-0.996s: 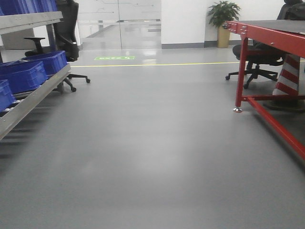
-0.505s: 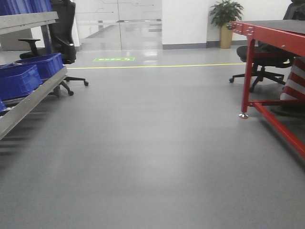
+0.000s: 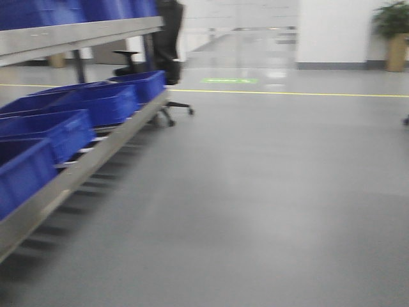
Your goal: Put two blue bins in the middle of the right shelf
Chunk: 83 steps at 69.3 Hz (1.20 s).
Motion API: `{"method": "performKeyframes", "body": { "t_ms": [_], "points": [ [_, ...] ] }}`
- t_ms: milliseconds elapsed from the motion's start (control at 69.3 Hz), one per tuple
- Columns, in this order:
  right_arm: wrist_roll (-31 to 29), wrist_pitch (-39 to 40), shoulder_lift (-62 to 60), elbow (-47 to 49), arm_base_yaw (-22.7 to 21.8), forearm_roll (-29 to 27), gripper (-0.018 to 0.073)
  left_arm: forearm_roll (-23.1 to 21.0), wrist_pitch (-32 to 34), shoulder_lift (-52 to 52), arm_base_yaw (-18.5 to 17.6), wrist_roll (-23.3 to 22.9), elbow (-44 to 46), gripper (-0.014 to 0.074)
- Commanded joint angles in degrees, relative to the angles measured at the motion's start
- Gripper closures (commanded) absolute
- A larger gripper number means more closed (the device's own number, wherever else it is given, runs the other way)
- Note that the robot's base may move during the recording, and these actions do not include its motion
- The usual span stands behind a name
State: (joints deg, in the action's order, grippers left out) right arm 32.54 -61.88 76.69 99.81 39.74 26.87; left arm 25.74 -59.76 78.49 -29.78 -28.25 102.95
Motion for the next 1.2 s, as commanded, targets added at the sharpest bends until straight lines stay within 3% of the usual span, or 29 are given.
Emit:
{"method": "performKeyframes", "body": {
  "t_ms": [0,1183],
  "points": [
    [-0.55,1.99,-0.66,0.17,-0.08,0.93,0.0721,0.53,5.23,-0.94,-0.23,0.24,0.56,0.0707],
    [-0.55,1.99,-0.66,0.17,-0.08,0.93,0.0721,0.64,5.48,-0.94,-0.23,0.24,0.56,0.0707]
  ]
}}
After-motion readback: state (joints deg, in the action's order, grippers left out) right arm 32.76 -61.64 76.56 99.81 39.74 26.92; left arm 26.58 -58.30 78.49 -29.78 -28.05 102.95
